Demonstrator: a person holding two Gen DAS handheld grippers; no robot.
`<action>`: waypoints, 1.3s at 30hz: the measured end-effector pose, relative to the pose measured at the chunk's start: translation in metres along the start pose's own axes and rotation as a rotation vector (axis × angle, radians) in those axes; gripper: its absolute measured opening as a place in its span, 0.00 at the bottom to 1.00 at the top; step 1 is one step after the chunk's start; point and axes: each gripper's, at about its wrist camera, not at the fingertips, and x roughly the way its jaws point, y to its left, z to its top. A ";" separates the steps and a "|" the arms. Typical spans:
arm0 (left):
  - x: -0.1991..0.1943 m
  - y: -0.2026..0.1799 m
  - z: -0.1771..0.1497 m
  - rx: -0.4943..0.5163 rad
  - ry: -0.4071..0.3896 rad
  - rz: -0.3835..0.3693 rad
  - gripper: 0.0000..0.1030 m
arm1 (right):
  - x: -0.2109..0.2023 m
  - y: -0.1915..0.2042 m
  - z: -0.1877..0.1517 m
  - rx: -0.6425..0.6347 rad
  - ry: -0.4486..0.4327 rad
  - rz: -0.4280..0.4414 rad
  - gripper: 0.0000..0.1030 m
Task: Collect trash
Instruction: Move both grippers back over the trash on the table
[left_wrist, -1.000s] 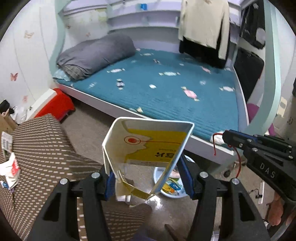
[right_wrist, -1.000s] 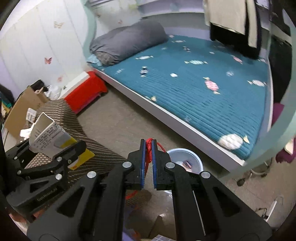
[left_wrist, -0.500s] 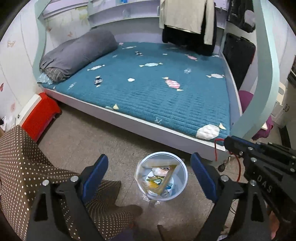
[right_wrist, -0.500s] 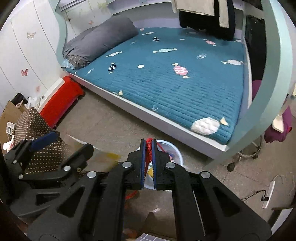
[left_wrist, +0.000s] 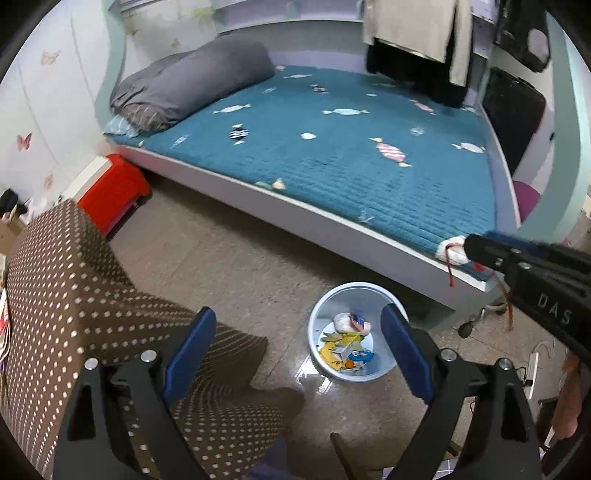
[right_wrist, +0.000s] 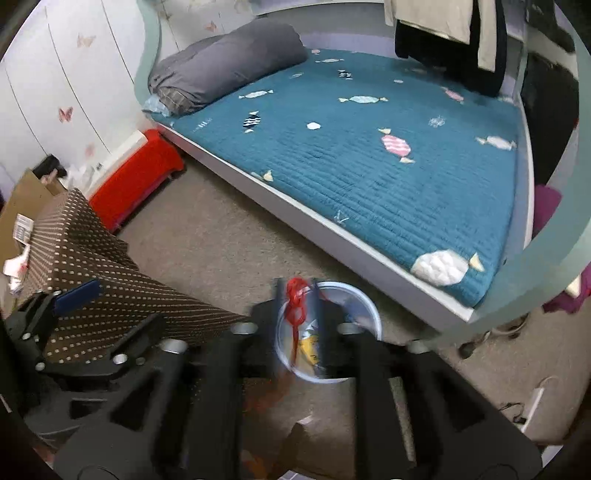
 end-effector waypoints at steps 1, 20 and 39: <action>0.000 0.004 -0.001 -0.006 0.001 0.005 0.86 | -0.003 0.001 -0.001 -0.003 -0.028 -0.012 0.74; -0.004 0.003 -0.007 0.007 0.003 -0.006 0.86 | -0.011 0.000 -0.017 -0.007 0.019 -0.026 0.74; -0.070 0.048 -0.013 -0.038 -0.095 -0.001 0.86 | -0.054 0.057 -0.012 -0.048 -0.031 0.020 0.74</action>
